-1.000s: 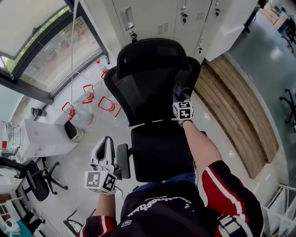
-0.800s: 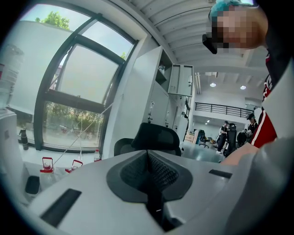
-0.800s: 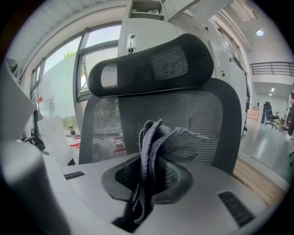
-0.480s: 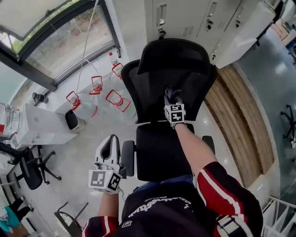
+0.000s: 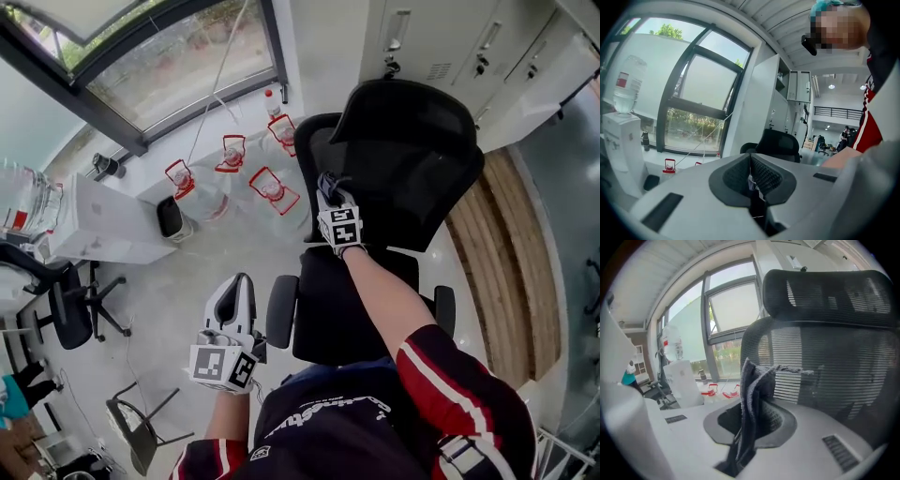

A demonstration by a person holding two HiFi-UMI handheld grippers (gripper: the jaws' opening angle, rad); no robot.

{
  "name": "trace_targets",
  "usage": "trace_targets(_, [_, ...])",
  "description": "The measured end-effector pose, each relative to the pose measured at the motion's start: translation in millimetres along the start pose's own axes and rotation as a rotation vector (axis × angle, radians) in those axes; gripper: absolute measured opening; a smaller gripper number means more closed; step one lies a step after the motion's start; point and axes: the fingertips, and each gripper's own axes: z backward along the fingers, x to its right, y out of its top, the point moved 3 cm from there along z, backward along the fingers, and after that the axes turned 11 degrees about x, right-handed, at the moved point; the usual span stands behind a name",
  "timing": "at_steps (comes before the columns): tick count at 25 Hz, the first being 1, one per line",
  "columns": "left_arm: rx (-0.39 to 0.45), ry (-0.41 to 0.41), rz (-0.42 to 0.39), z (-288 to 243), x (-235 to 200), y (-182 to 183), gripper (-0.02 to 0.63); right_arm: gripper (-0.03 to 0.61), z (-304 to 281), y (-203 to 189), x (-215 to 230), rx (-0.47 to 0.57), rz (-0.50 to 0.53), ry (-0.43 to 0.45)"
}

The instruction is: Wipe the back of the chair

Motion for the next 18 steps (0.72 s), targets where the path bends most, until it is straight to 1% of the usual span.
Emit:
trace_targets(3, [0.000,0.025,0.001,9,-9,1,0.026,0.066,-12,0,-22,-0.003,-0.001,0.040])
trace_targets(8, [0.001,0.045,0.008,17,-17,0,0.026,0.066,-21,0,-54,-0.019,0.005,0.141])
trace_targets(11, [0.002,0.037,0.014,17,-14,-3,0.026,0.066,-14,4,-62,-0.002,-0.008,0.154])
trace_targets(14, [0.014,0.007,0.019,10,-3,-1,0.026,0.066,2,9,-60,0.019,-0.019,0.152])
trace_targets(18, [0.027,-0.080,0.011,-5,27,8,0.026,0.066,41,12,-43,0.031,-0.021,0.120])
